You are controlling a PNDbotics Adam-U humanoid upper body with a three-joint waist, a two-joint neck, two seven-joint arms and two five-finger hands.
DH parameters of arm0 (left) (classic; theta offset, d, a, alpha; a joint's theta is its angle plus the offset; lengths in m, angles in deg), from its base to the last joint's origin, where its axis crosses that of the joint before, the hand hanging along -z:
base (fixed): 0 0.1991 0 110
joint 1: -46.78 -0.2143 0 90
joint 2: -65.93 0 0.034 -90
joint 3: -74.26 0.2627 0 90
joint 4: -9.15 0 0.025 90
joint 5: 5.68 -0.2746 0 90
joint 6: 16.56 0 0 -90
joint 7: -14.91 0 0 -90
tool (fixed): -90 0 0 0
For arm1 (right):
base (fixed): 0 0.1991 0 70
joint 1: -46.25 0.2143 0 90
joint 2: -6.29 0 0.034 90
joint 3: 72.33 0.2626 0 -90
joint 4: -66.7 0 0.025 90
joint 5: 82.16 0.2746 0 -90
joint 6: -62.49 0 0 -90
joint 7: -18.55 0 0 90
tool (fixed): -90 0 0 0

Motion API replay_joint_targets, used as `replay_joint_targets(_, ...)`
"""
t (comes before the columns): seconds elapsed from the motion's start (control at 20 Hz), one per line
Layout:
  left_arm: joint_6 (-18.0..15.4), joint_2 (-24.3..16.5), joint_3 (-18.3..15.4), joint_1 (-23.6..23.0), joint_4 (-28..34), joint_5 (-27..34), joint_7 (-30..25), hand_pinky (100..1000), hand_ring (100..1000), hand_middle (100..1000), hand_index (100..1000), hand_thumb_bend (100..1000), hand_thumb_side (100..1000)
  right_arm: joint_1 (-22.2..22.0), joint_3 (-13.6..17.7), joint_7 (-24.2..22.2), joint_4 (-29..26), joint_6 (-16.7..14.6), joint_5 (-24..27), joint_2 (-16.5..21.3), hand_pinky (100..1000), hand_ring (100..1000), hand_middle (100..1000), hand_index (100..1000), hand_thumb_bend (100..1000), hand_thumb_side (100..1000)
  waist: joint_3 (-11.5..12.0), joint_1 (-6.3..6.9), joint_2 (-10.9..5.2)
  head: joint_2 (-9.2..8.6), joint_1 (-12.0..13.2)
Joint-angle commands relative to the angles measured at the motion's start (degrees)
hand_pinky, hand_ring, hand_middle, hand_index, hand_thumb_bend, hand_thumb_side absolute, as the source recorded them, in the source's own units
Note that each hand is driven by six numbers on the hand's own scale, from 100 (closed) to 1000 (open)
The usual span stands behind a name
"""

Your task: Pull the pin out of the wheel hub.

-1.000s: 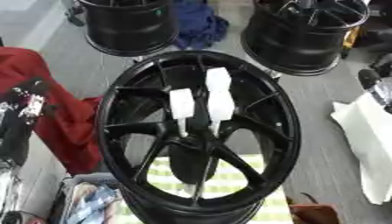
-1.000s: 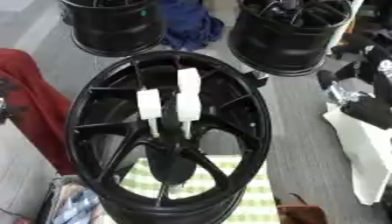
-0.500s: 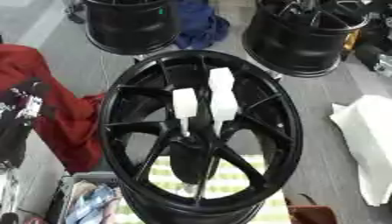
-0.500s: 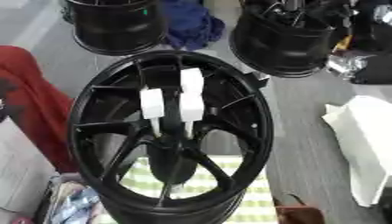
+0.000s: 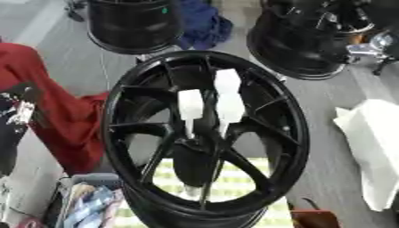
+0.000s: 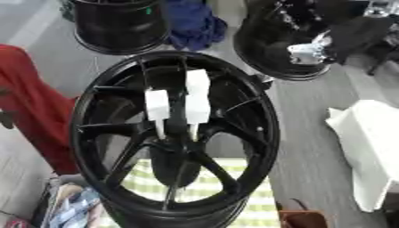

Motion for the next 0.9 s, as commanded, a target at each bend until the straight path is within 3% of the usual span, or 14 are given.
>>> replay_joint_targets(0.05,-0.09,-1.08,0.03,0.55,0.58,-0.36,-0.25,709,344,718,823,295,536,3.28,-0.97,-3.28,6.44,-0.87,-3.98,-3.44,628,547,845,970,343,482,0.29,0.22,-0.43,-0.09,-0.61)
replay_joint_targets(0.5,-0.02,-0.84,0.24,0.77,0.54,-0.33,-0.52,709,342,718,823,296,536,7.51,-1.61,-7.47,19.81,-5.49,-13.36,-12.54,647,570,850,970,339,489,1.42,0.11,-0.19,-0.09,-1.74)
replay_joint_targets(0.9,0.04,-0.65,0.4,0.78,0.44,-0.34,-0.74,710,341,718,824,295,536,8.86,-1.29,-9.11,24.52,-8.23,-18.25,-15.95,673,606,852,968,334,490,1.64,0.05,-0.26,-0.09,-2.33)
